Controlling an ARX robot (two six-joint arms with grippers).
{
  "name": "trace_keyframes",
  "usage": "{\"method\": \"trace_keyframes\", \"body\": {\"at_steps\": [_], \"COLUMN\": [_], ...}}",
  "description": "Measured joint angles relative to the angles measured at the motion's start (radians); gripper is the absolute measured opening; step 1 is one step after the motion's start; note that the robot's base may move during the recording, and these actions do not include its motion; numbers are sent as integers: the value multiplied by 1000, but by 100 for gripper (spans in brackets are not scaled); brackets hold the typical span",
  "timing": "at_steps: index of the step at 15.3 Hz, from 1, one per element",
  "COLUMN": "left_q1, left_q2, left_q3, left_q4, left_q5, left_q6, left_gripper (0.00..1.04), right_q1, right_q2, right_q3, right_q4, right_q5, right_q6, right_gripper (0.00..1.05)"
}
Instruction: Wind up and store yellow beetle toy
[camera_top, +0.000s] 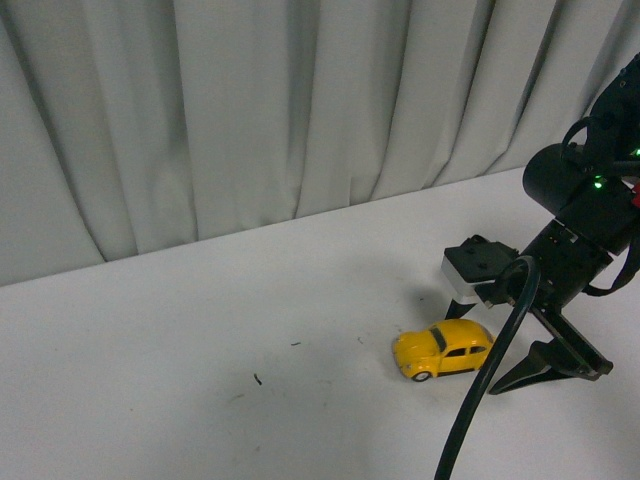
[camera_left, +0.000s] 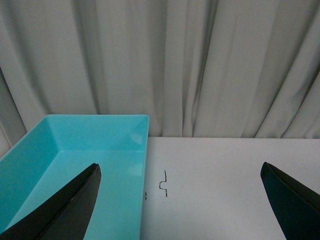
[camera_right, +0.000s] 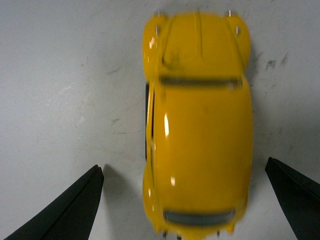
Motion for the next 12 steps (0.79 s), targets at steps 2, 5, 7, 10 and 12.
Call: {"method": "trace_keyframes", "body": {"at_steps": [2,5,7,10,12], "left_q1": [0,0,0,0,0], "left_q2": [0,0,0,0,0], "left_q3": [0,0,0,0,0], "left_q4": [0,0,0,0,0], "left_q5": [0,0,0,0,0], "left_q6": [0,0,0,0,0], "left_gripper": [98,98,98,98,98], "right_q1": [0,0,27,34,42], "right_q2": [0,0,-20,-85,-161], "right_q3": [0,-6,-24,-26,-10], "right_q4": [1,20,53,56,65], "right_q5": [-1,-6,-20,-56,-108], "right_q6": [0,-1,14,13,18], "right_gripper": [100,98,98,98,98]}}
